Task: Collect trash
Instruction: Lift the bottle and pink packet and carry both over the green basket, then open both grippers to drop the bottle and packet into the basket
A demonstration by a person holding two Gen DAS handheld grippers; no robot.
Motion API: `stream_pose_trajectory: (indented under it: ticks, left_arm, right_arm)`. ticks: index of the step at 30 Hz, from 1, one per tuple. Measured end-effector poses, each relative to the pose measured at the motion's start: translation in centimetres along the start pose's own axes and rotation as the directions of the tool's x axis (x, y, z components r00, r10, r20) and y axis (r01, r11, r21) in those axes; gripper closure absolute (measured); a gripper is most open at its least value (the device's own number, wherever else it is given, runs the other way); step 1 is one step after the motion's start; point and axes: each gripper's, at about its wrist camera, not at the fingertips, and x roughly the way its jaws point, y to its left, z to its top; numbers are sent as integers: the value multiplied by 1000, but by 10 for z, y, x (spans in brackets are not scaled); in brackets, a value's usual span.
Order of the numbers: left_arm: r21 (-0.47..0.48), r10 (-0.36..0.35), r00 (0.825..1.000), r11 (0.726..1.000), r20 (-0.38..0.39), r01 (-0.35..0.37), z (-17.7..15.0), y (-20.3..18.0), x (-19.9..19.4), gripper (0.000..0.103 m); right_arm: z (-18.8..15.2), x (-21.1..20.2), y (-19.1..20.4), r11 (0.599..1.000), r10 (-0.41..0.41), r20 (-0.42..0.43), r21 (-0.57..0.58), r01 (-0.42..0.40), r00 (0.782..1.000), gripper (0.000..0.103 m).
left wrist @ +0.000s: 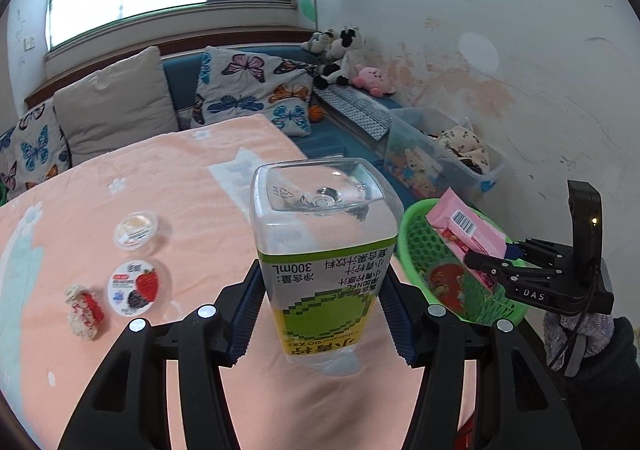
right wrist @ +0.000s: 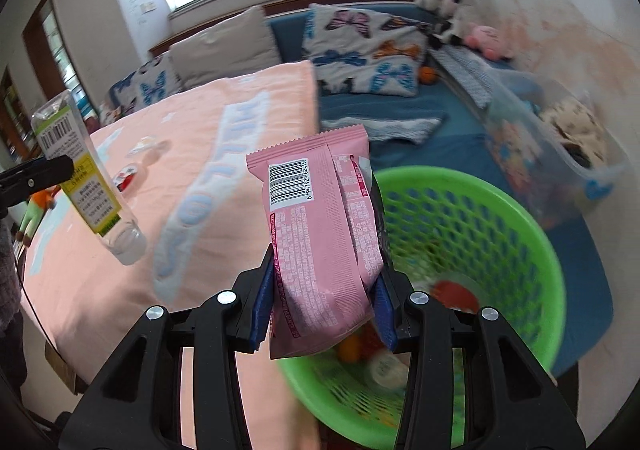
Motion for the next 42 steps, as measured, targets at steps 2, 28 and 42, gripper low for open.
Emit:
stream_pose_trajectory:
  ticks: [2,28,42]
  left_arm:
    - [14,-18,1000,1000,-3,18,5,-13,4,49]
    - [143,-148,987,977,-70,156,40,-141,78,49]
    - [137,-161,973,973,-163,184,22,-164,123,49]
  right_arm:
    - [-7,-7,-14,1000,-18,3,25,18,1000,58]
    - [-51,-40,-80,985,-53,29,163,47,998,33]
    - [-60,-47,-92,980,-60,40,192,52,997,31]
